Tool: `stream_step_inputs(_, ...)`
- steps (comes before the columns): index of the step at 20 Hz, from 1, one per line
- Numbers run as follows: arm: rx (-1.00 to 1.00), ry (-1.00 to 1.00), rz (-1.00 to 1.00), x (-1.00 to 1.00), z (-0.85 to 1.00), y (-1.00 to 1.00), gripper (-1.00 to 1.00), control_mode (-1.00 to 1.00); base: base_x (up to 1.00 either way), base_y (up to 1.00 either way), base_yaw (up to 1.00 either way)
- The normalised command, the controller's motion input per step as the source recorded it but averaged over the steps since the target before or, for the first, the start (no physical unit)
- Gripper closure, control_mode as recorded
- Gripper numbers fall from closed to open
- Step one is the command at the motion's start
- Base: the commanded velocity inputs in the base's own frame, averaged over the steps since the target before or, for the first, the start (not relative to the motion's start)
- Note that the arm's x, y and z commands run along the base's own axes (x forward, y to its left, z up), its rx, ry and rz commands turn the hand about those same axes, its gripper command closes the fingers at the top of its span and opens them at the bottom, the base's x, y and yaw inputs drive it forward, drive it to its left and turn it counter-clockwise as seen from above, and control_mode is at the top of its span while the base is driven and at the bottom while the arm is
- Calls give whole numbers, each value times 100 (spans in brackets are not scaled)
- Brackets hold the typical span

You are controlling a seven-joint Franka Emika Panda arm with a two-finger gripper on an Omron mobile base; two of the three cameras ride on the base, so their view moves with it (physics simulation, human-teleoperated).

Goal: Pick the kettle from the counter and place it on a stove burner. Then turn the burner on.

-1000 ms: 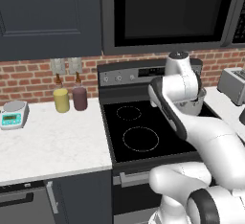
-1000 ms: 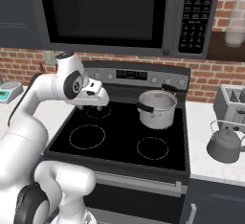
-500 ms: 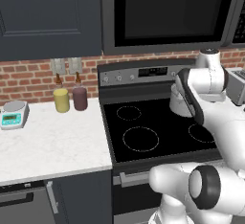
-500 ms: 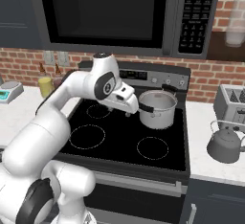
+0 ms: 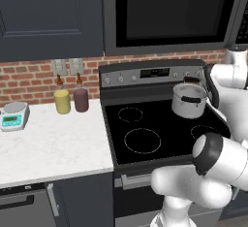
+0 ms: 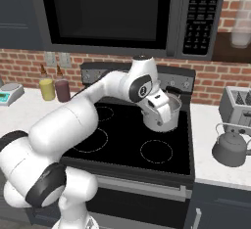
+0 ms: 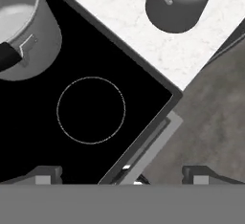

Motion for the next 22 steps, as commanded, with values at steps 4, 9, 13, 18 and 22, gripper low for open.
stream_step_inputs(4,3,0,-40,16,0,-100,-100,-100,0,0,0)
stream_step_inputs(9,3,-1,-32,16,0,-90,-100,-100,0,0,0)
stream_step_inputs(13,2,0,-25,19,-1,-60,-100,-100,0,0,0)
stream_step_inputs(18,0,0,-19,16,-38,-33,-100,-100,0,0,0)
stream_step_inputs(22,0,0,-10,6,-52,-21,-100,-100,0,0,0)
